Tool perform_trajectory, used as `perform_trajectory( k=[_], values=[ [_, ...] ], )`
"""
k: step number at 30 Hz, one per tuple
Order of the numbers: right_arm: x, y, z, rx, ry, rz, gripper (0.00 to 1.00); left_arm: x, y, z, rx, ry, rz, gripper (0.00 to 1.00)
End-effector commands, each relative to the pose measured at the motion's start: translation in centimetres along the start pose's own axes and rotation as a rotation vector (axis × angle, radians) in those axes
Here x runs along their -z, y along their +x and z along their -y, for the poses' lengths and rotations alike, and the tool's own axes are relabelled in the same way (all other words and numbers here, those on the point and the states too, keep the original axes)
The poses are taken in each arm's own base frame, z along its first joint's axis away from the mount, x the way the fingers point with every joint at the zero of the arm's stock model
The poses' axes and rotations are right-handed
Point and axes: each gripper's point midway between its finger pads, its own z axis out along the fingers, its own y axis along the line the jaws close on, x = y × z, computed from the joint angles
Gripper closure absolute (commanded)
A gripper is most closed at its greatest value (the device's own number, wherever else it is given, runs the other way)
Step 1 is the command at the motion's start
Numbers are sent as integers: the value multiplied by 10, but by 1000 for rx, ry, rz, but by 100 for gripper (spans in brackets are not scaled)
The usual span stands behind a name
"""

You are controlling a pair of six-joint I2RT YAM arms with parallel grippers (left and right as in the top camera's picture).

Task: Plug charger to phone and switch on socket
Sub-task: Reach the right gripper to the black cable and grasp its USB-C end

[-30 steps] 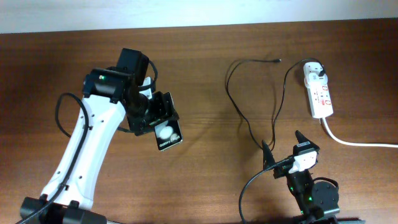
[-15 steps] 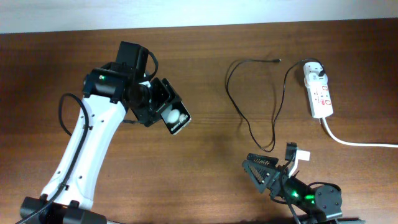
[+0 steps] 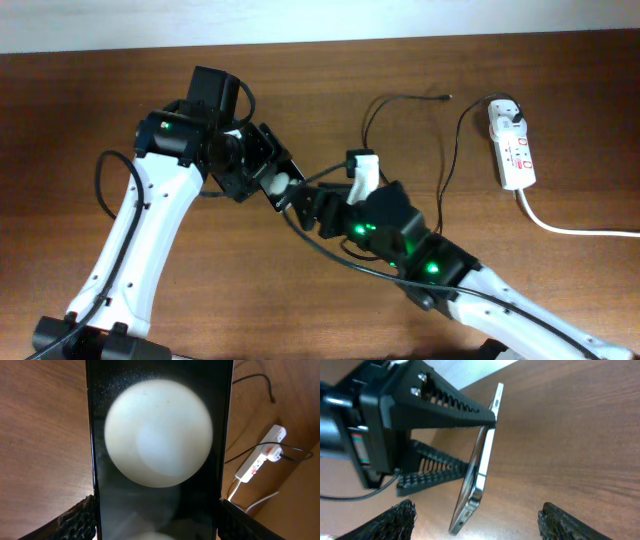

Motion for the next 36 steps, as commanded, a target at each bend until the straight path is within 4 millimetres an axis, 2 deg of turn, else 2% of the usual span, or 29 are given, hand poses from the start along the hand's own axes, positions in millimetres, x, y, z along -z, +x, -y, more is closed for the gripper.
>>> perform_trajectory(
  k=[1, 2, 4, 6, 9, 12, 14, 16, 18, 20, 21, 22, 23, 24, 26, 27, 28, 30, 31, 33, 36],
  values=[
    [-20, -6, 1, -34, 27, 84, 25, 10, 3, 5, -7, 27, 17, 37],
    [-26, -7, -4, -59, 2, 98, 29, 10, 3, 5, -7, 27, 17, 37],
    [-32, -3, 1, -142, 7, 91, 34, 10, 2, 5, -7, 27, 17, 37],
    [-38, 2, 7, -156, 21, 81, 45, 10, 3, 5, -7, 27, 17, 37],
    [-38, -7, -3, -157, -24, 114, 59, 10, 3, 5, -7, 27, 17, 37],
    [-38, -6, -3, -156, -24, 108, 79, 10, 3, 4, -6, 24, 15, 36],
    [-38, -4, -4, -156, -35, 94, 88, 10, 5, 1, -1, 13, 7, 26],
    [-36, -5, -8, -156, -50, 87, 92, 11, 6, -3, 9, 1, 1, 21],
    [-27, -11, -18, -156, -79, 99, 96, 37, 3, -2, -9, 53, 54, 13],
    [-14, -20, -35, -154, -134, 111, 96, 84, 7, -2, -151, 140, 160, 11],
    [-8, -24, -42, -156, -159, 114, 96, 107, 14, -5, -219, 171, 210, 6],
    [3, -28, -54, -203, -212, 98, 96, 143, 33, -21, -308, 194, 283, 3],
    [8, -29, -58, -243, -243, 65, 96, 164, 42, -42, -307, 159, 359, 2],
    [10, -29, -59, -279, -277, 19, 96, 180, 52, -67, -284, 110, 423, 1],
    [18, -31, -55, -378, -344, -110, 96, 195, 84, -105, -266, 104, 489, 1],
    [23, -31, -54, -416, -371, -172, 96, 196, 94, -116, -232, 142, 523, 1],
    [28, -30, -53, -450, -393, -226, 96, 189, 104, -129, -154, 175, 523, 1],
    [39, -23, -56, -506, -432, -338, 96, 160, 117, -140, -16, 241, 439, 2],
    [42, -18, -59, -508, -445, -375, 96, 139, 117, -122, 24, 369, 361, 4],
    [45, -13, -62, -520, -455, -417, 96, 117, 107, -88, 28, 549, 262, 5],
    [40, 7, -40, -689, -315, -498, 96, 90, 87, -74, 92, 654, 230, 12]
  ],
)
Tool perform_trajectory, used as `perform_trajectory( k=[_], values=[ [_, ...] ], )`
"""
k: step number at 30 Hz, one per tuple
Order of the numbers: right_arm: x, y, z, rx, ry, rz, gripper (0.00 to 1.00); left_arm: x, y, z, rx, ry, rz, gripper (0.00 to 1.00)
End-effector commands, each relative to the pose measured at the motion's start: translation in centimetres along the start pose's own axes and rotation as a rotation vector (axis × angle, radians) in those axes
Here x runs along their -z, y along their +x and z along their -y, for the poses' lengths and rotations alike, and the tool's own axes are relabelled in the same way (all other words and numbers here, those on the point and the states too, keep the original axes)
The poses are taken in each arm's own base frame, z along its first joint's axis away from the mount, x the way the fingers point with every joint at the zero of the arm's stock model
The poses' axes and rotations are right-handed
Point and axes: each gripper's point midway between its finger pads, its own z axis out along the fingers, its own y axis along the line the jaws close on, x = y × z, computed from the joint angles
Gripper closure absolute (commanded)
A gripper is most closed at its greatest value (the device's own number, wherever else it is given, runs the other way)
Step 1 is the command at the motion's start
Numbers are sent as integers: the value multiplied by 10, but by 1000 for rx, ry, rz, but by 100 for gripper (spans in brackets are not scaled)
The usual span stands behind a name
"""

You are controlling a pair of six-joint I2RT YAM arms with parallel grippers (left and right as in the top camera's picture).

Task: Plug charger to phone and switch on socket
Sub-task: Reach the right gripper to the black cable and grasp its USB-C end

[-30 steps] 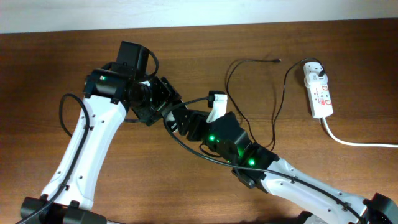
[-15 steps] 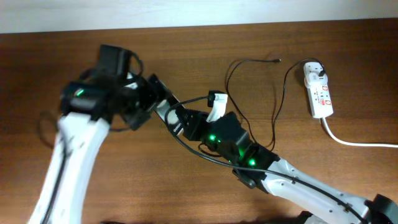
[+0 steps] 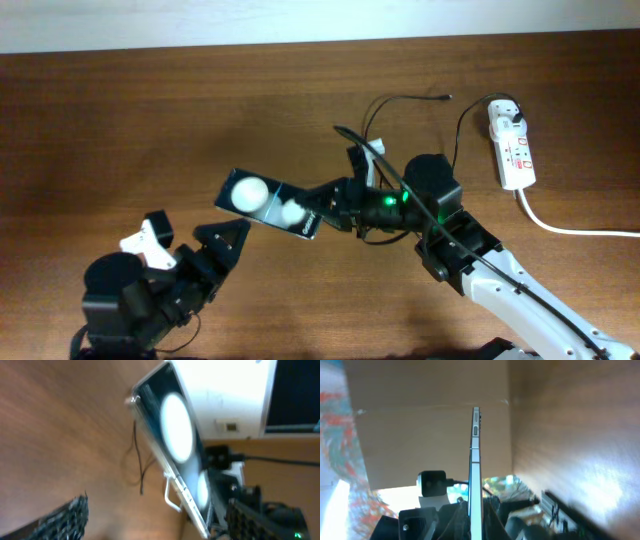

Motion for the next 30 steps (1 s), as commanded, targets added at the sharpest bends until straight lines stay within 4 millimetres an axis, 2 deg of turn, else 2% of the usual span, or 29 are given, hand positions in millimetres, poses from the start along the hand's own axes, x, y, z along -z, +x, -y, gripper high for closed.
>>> perform_trajectory(
  k=[1, 4, 8, 10, 12, 14, 15, 17, 19, 22, 23, 24, 25, 26, 27, 30],
  values=[
    [3, 9, 4, -126, 35, -36, 96, -16, 3, -1, 114, 70, -46, 13],
    [0, 14, 7, -248, 51, -43, 96, -17, -6, -4, 177, 54, 7, 16],
    [-18, 25, 10, -310, 72, 7, 96, -25, -7, -10, 310, 19, -11, 30],
    [-24, 28, -2, -273, 27, 23, 96, -37, -6, -18, 416, -30, -40, 33],
    [-24, 24, -14, -237, -19, 38, 96, -48, -6, -27, 450, -80, -58, 45],
    [-23, 13, -13, -170, -18, 103, 96, -56, -6, -32, 547, -114, -77, 57],
    [-24, 12, -13, -154, -17, 112, 96, -58, -8, -30, 541, -103, -76, 58],
    [-28, 18, -13, -156, -15, 111, 96, -60, -15, -17, 509, -47, -63, 63],
    [-32, 29, -13, -244, -15, 74, 96, -61, -18, -12, 497, -26, -58, 71],
    [-34, 33, -13, -250, -12, 59, 96, -61, -20, -11, 492, -18, -51, 97],
    [-34, 34, -13, -250, -11, 54, 96, -61, -21, -10, 489, -12, -45, 100],
    [-34, 36, -8, -263, 10, 47, 94, -61, -25, -8, 482, -3, -30, 100],
    [-33, 36, 2, -286, 45, 50, 85, -61, -28, -9, 481, -6, -12, 100],
    [-32, 39, 22, -338, 123, 56, 77, -61, -34, -12, 478, -16, 27, 100],
    [-30, 40, 32, -364, 163, 60, 73, -61, -39, -16, 451, -28, 61, 100],
    [-19, 41, 75, -383, 332, 108, 56, -59, -51, -22, 201, -65, 131, 100]
  ],
)
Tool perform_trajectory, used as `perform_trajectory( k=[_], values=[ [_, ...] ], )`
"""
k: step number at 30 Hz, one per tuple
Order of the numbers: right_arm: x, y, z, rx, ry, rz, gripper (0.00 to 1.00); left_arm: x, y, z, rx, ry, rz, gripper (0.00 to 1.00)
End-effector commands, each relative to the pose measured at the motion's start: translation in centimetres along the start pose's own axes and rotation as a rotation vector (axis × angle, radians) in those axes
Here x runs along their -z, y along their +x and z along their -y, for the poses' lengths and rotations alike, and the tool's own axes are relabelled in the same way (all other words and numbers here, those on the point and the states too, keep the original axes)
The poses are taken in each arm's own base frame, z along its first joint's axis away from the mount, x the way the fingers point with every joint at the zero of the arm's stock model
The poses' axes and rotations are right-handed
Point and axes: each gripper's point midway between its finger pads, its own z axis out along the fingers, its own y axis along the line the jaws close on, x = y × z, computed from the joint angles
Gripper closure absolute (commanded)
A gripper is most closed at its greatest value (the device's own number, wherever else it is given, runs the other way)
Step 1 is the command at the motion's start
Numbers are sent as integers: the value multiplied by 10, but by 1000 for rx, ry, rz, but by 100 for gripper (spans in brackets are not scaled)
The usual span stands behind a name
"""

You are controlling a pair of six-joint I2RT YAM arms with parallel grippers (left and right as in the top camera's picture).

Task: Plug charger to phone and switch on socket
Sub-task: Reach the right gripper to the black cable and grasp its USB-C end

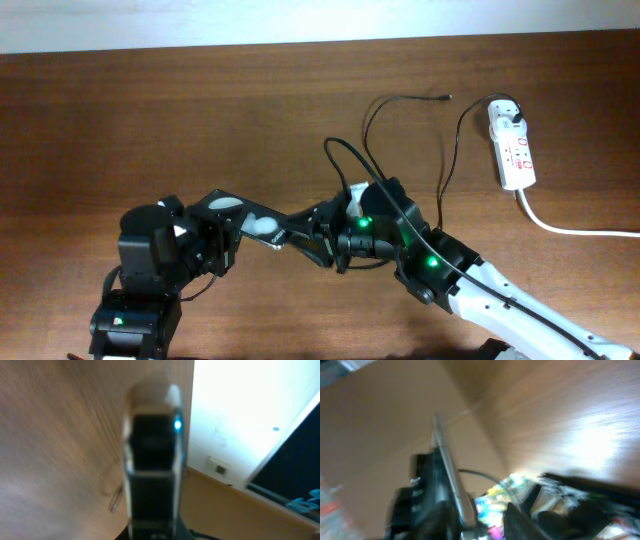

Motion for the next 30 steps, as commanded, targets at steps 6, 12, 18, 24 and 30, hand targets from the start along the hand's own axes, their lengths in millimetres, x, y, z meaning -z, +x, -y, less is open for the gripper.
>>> perform_trajectory(
  k=[6, 12, 18, 24, 30],
  values=[
    [60, -95, 119, 311, 586, 525, 1, 5, -8, -63, -461, -285, -20, 100],
    [84, -125, 56, 646, 598, 709, 1, -19, -33, -100, -493, -496, -24, 100],
    [108, -213, -38, 640, 684, 812, 1, -44, -43, -114, -464, -556, -55, 100],
    [68, -367, -13, 502, 740, 895, 0, -45, -43, -111, -469, -544, -51, 100],
    [13, -414, 37, 510, 719, 826, 48, -47, -34, -109, -456, -518, -97, 100]
  ],
)
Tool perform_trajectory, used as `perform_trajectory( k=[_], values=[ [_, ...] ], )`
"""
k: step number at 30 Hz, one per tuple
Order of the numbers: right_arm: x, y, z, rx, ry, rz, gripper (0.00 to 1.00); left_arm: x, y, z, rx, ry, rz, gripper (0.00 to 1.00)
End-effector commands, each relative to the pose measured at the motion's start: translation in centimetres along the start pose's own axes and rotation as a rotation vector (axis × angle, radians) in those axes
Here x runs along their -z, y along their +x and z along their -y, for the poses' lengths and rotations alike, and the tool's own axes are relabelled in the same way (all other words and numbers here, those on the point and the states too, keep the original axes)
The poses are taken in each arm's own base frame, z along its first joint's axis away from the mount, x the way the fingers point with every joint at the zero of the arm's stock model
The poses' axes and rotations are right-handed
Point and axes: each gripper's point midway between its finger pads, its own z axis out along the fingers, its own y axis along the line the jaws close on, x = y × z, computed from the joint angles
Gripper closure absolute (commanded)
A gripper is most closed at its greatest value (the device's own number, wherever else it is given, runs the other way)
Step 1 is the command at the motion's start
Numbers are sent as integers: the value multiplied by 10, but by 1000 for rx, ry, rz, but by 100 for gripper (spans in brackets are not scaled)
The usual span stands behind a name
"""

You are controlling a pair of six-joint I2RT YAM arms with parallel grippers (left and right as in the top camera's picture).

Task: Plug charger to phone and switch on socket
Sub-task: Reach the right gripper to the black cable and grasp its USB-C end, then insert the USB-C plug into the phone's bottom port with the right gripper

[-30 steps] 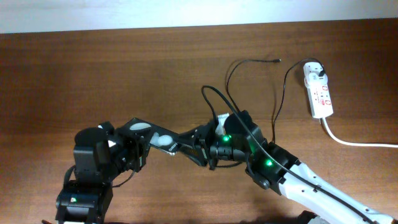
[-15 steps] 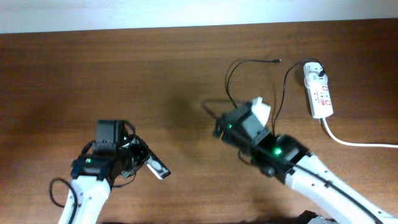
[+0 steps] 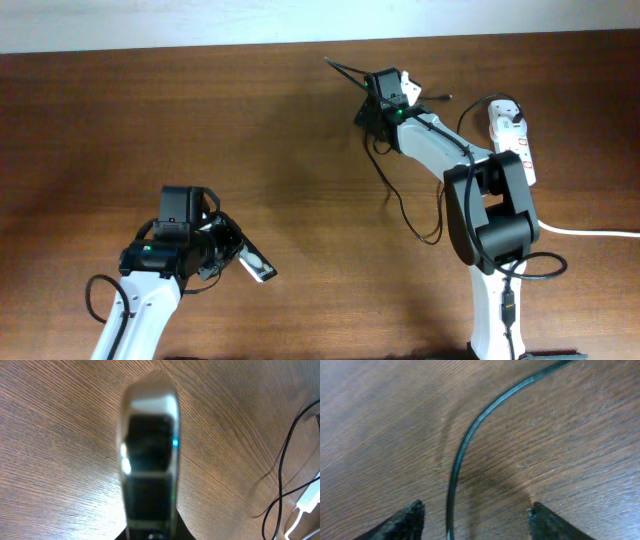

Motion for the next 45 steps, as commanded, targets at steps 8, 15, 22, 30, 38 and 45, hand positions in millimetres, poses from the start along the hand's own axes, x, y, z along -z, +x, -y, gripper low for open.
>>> perform_trajectory(
  k=[8, 15, 22, 30, 38, 45],
  values=[
    [96, 193, 40, 477, -106, -965, 96, 4, 3, 11, -17, 50, -25, 100],
    [73, 161, 77, 365, 285, -726, 1, 4, 4, 11, -16, 50, -30, 100],
    [31, 113, 68, 107, 213, -538, 36, 4, 7, 14, -16, 65, -47, 100],
    [30, 118, 86, 209, 347, -449, 60, 5, 11, 16, -17, 82, -67, 100],
    [98, 110, 41, 329, 86, -558, 96, 10, 33, 35, -47, 198, -192, 100],
    [336, 90, 10, 581, -433, -483, 96, 66, 23, 165, -515, 927, -183, 100]
  ],
)
